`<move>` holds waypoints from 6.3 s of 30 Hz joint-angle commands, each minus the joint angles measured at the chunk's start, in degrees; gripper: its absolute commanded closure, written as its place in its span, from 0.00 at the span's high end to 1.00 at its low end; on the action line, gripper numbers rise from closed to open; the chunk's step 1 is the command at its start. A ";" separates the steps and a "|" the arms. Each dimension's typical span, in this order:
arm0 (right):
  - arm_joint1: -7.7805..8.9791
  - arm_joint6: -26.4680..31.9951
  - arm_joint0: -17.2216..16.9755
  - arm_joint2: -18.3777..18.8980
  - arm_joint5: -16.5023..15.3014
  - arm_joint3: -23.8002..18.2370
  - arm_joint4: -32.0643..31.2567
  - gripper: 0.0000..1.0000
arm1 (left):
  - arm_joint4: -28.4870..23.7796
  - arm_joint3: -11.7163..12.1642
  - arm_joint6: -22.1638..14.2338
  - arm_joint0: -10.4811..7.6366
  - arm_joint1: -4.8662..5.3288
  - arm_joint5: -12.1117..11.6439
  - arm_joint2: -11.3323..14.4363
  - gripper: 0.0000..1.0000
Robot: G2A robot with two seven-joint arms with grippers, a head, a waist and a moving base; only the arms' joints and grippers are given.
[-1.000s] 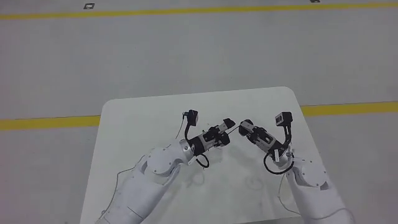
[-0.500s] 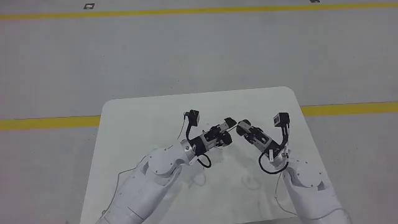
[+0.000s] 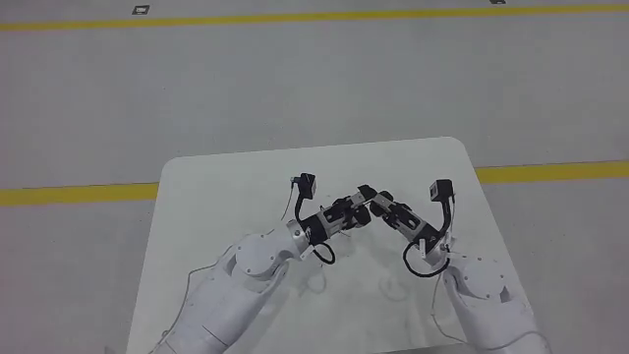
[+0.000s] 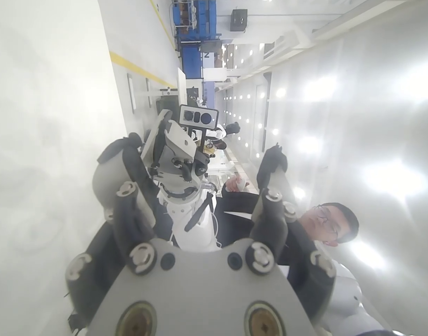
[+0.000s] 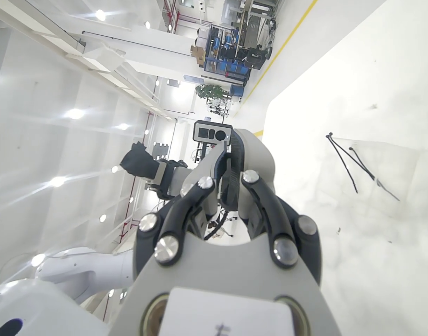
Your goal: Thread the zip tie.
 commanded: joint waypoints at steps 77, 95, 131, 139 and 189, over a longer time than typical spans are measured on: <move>-1.53 1.05 -0.54 0.91 0.00 -1.50 -2.14 0.00 | -1.68 1.92 2.30 -1.81 1.49 2.47 2.41 0.00; -1.46 1.33 -0.91 4.32 0.00 1.28 -2.18 1.00 | 0.41 0.60 3.19 -1.29 2.28 2.35 1.44 0.00; -0.63 5.79 3.28 1.79 2.20 6.62 -9.61 1.00 | 32.54 -6.33 8.12 0.77 5.77 5.18 -0.45 0.00; -0.32 6.68 8.31 -3.01 2.98 6.03 -20.05 1.00 | 33.42 -15.79 4.96 8.95 8.64 6.60 -9.91 0.00; -0.41 14.34 17.69 -19.90 18.17 -0.25 -47.85 1.00 | 17.28 -23.29 0.53 23.07 12.38 1.97 -31.21 0.00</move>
